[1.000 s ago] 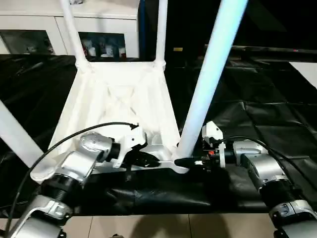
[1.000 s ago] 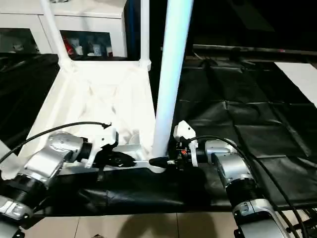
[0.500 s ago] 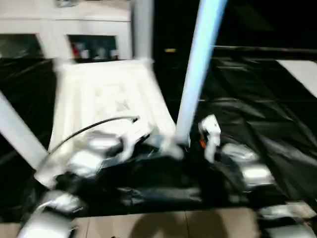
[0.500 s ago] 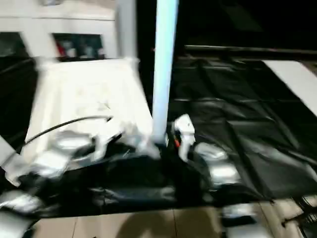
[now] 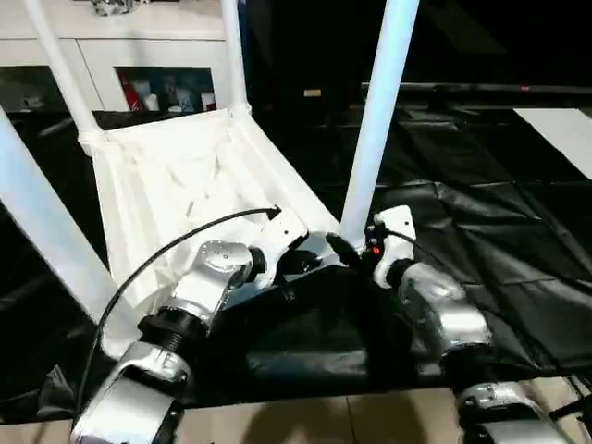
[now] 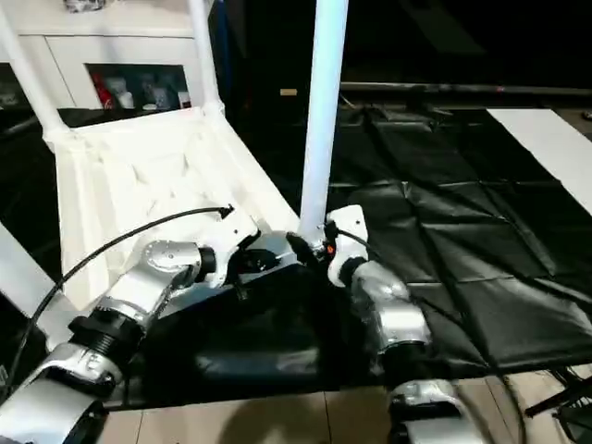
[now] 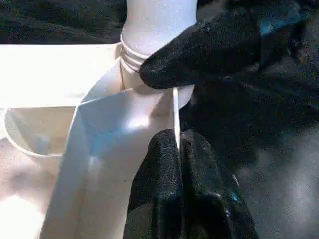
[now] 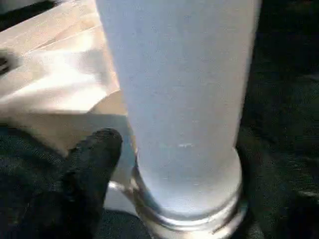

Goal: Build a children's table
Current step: Rotate leg to tighten

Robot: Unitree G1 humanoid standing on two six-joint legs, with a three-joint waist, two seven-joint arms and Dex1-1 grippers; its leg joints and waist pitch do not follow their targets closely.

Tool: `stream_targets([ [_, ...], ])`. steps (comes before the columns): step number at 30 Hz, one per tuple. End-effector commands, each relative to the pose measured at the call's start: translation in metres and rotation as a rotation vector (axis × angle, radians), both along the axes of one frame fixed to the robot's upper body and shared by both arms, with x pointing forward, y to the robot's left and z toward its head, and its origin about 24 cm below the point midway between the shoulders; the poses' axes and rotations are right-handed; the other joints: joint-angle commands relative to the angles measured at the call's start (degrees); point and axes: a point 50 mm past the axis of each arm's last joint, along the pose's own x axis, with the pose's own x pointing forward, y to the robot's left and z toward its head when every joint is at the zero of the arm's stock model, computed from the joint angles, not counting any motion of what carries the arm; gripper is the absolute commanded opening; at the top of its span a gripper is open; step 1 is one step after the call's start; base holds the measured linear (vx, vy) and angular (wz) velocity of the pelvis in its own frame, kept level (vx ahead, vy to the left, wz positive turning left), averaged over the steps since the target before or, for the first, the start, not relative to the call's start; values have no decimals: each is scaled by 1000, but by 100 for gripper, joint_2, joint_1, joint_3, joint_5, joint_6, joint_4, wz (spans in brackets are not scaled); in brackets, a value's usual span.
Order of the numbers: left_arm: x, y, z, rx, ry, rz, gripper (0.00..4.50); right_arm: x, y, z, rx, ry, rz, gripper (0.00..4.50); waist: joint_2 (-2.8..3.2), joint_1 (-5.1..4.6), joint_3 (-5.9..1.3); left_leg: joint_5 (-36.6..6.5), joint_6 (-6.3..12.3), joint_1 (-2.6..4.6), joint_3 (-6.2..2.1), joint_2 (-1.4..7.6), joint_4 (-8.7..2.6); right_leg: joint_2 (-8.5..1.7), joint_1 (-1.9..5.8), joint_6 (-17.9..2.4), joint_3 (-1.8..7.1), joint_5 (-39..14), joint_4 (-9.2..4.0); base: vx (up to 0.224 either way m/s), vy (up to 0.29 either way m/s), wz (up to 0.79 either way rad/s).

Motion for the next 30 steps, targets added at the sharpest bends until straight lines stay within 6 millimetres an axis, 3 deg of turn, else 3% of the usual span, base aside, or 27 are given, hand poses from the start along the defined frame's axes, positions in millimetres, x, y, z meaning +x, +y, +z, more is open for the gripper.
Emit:
stream_targets([
  [1,-14,-16,5,-35,-4,-212,0,-9,10,7,19,-3,229,377,19,44,-351,-1382,362,19,-22,117,-332,-374,338,-1201,212,-1184,-410,0,0,0],
  [5,-17,-4,6,-21,-5,-248,0,-13,-4,13,-9,-11,341,377,31,157,-350,-1223,416,52,-6,145,-326,-356,348,-1371,190,-826,-362,0,0,0],
  [11,-29,24,11,4,39,-365,0,-25,-32,20,-138,24,573,377,31,267,-311,-1509,274,84,8,162,-341,-368,309,-1189,190,-1586,-407,0,0,0],
  [13,-30,26,12,2,42,-371,0,-26,-33,20,-152,28,593,377,24,278,-300,-1551,223,78,5,159,-352,-369,298,-1125,194,-1759,-420,0,0,0],
  [15,-31,29,12,0,51,-384,0,-27,-33,20,-156,28,607,349,9,277,-307,-1519,197,75,-4,156,-352,-373,303,-1082,194,-1794,-416,0,0,0],
  [22,-34,30,13,-9,56,-393,0,-32,-20,18,-67,54,639,299,-10,283,-332,-1238,270,57,9,148,-326,-355,316,-1173,191,-1330,-364,0,0,0],
  [26,-31,26,11,-9,41,-352,0,-38,-13,10,-32,72,617,261,-7,289,-320,-1302,226,60,3,149,-338,-363,312,-1107,191,-1545,-386,0,0,0],
  [30,-14,14,8,-10,0,-162,0,-26,-4,-15,-120,60,279,253,-6,222,-263,-1659,34,81,-18,124,-374,-374,251,-920,191,-2259,-470,0,0,0],
])
